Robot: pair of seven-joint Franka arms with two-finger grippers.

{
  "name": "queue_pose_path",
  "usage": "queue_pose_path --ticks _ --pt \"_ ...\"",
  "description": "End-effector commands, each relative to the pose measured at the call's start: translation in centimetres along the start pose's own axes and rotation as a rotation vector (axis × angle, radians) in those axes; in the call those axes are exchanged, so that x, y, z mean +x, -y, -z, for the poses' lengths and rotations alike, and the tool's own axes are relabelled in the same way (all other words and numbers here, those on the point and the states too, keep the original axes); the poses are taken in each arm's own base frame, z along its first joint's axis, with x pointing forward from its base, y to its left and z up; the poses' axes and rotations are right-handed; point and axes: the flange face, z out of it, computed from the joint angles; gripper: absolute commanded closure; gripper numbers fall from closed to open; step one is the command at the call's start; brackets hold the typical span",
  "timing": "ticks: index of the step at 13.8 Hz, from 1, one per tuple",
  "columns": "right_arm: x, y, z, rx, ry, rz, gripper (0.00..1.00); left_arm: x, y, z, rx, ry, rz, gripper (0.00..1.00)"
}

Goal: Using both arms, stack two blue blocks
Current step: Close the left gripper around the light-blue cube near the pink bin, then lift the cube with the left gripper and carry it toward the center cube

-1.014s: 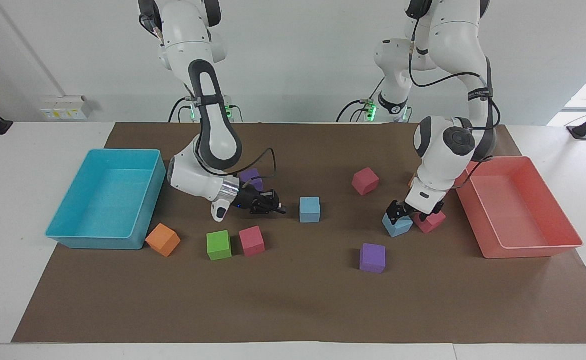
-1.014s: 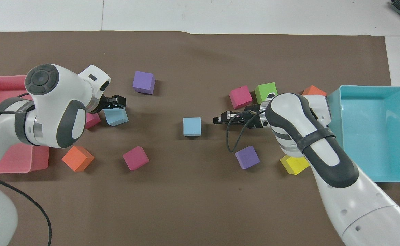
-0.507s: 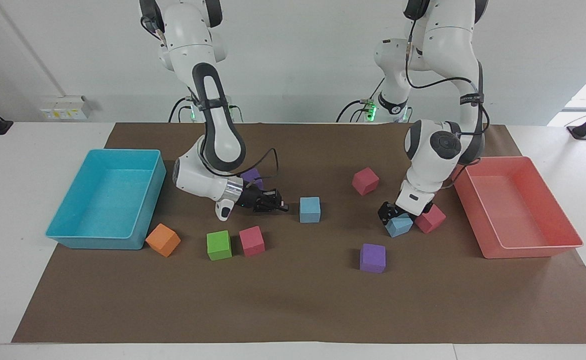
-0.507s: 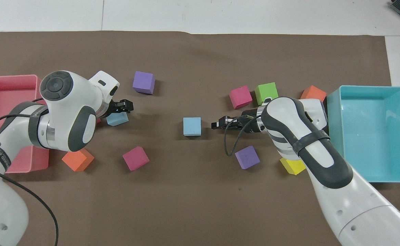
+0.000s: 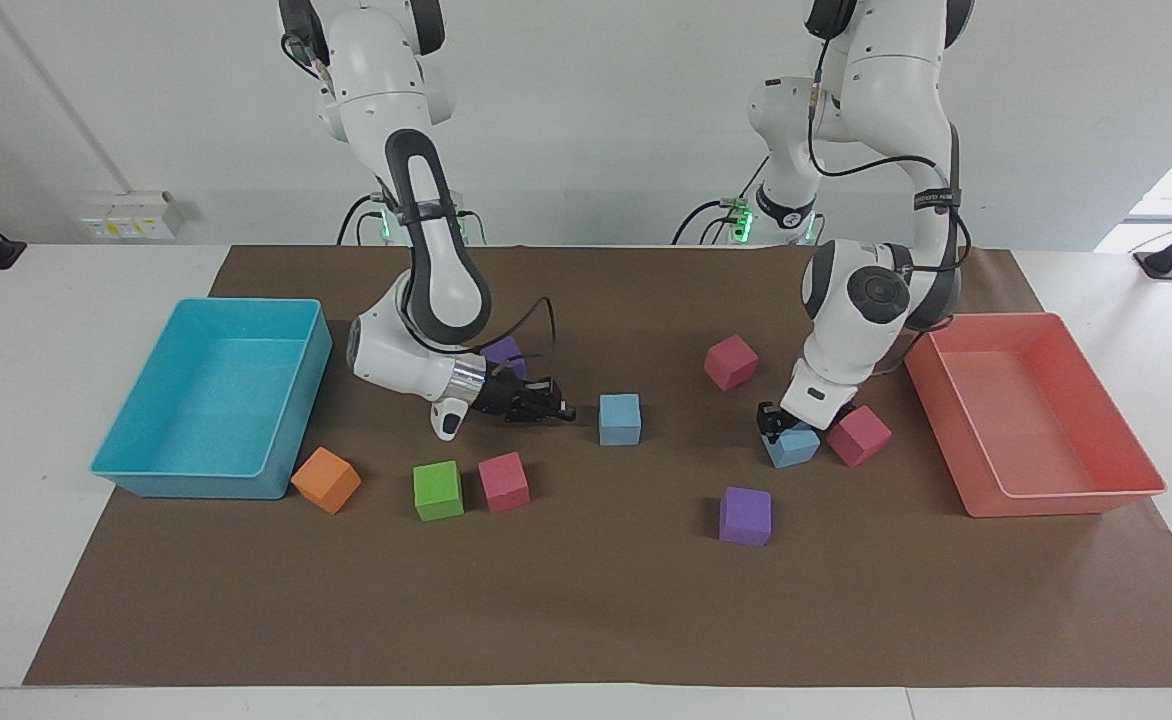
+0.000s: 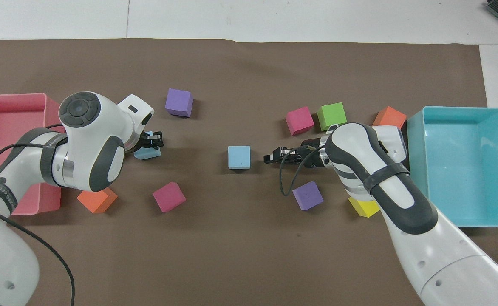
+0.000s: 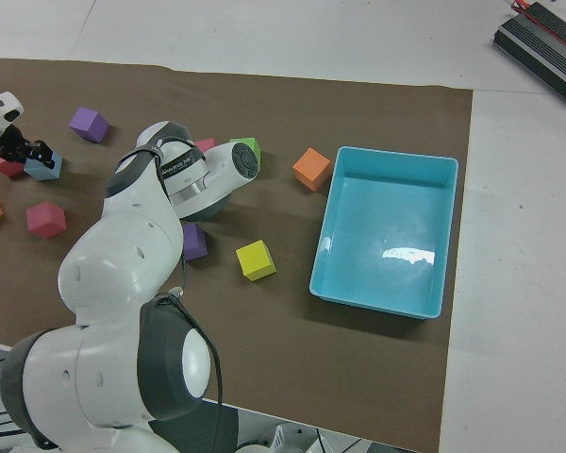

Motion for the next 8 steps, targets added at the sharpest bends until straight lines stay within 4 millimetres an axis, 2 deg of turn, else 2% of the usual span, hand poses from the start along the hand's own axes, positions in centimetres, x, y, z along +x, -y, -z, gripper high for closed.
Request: queue_pose_path --ticks 1,3,4,6,8 --pt "-0.3 0.2 0.0 0.029 -0.016 -0.033 1.00 -0.7 -0.2 2.9 0.025 -0.028 -0.014 0.98" --pt "-0.3 0.1 0.0 0.025 -0.019 -0.033 1.00 -1.1 -0.5 4.5 0.032 -0.031 -0.024 0.98" --pt "-0.4 0.3 -0.1 0.027 -0.018 -0.033 1.00 -1.6 -1.9 5.3 0.046 -0.034 -0.056 0.98" --pt "-0.4 0.2 -0.2 0.023 -0.019 -0.051 1.00 -1.7 -3.2 7.0 0.062 -0.028 -0.082 0.98" --pt "-0.4 0.4 -0.4 0.022 -0.017 -0.050 1.00 -2.3 -5.7 7.7 0.058 -0.045 -0.105 0.98"
